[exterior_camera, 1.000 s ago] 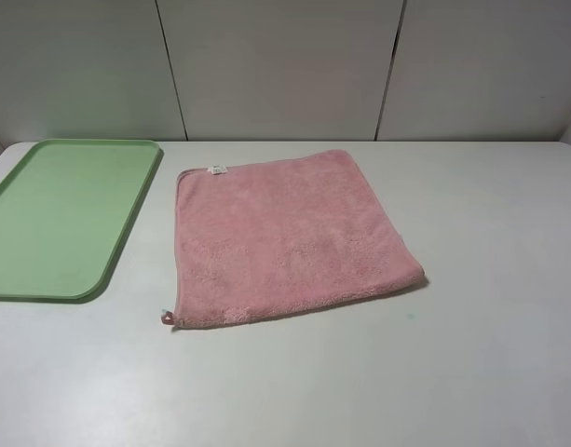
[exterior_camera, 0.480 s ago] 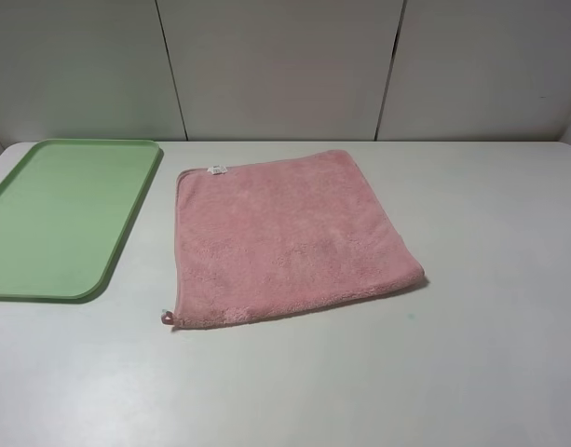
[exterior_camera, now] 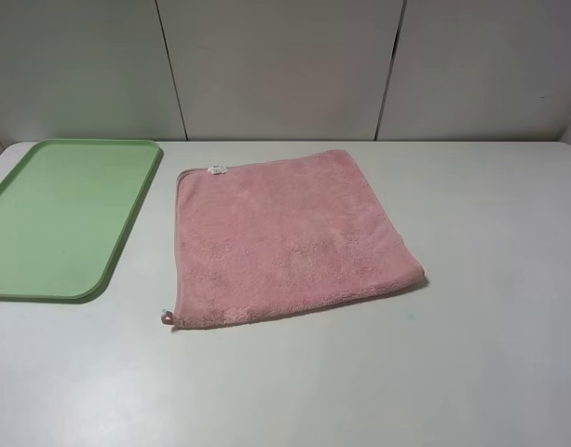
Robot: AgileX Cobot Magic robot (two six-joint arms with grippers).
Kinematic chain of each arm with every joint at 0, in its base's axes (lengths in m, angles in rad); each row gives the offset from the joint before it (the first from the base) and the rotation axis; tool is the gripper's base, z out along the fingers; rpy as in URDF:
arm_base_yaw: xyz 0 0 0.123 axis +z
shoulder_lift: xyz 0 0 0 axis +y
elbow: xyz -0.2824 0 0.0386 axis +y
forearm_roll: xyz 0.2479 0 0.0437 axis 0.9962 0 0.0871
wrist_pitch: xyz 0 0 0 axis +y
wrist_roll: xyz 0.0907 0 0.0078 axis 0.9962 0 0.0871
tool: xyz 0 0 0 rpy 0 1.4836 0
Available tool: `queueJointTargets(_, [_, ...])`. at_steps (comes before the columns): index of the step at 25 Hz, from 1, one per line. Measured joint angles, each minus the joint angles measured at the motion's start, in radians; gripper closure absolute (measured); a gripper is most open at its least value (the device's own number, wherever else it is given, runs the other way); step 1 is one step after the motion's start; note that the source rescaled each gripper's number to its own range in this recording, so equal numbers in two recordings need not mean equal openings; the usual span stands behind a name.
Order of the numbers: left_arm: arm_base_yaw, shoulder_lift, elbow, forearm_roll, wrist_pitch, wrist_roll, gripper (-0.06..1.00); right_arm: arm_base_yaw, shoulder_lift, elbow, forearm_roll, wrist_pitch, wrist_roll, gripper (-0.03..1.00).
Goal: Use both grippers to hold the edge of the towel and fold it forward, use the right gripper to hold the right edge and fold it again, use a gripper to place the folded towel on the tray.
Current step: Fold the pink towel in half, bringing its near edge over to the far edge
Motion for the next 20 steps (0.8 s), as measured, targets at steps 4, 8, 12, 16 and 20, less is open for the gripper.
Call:
queueJointTargets(4, [0.0, 0.158, -0.063, 0.0, -0.003, 0.062, -0.03, 0.0, 0.09, -0.01, 0.001, -0.068, -0.036, -0.03])
queueJointTargets(8, [-0.013, 0.314, -0.113, 0.0, -0.033, 0.136, -0.03, 0.061, 0.181, -0.01, 0.006, -0.13, -0.103, -0.03])
queueJointTargets(12, [-0.058, 0.414, -0.139, 0.0, -0.085, 0.165, -0.03, 0.152, 0.307, -0.03, 0.006, -0.143, -0.176, -0.03])
queueJointTargets(16, [-0.133, 0.541, -0.189, 0.021, -0.099, 0.219, -0.03, 0.209, 0.456, -0.084, 0.006, -0.135, -0.236, -0.03])
queueJointTargets(20, [-0.226, 0.672, -0.249, 0.07, -0.106, 0.276, -0.03, 0.217, 0.592, -0.154, 0.007, -0.114, -0.297, -0.03])
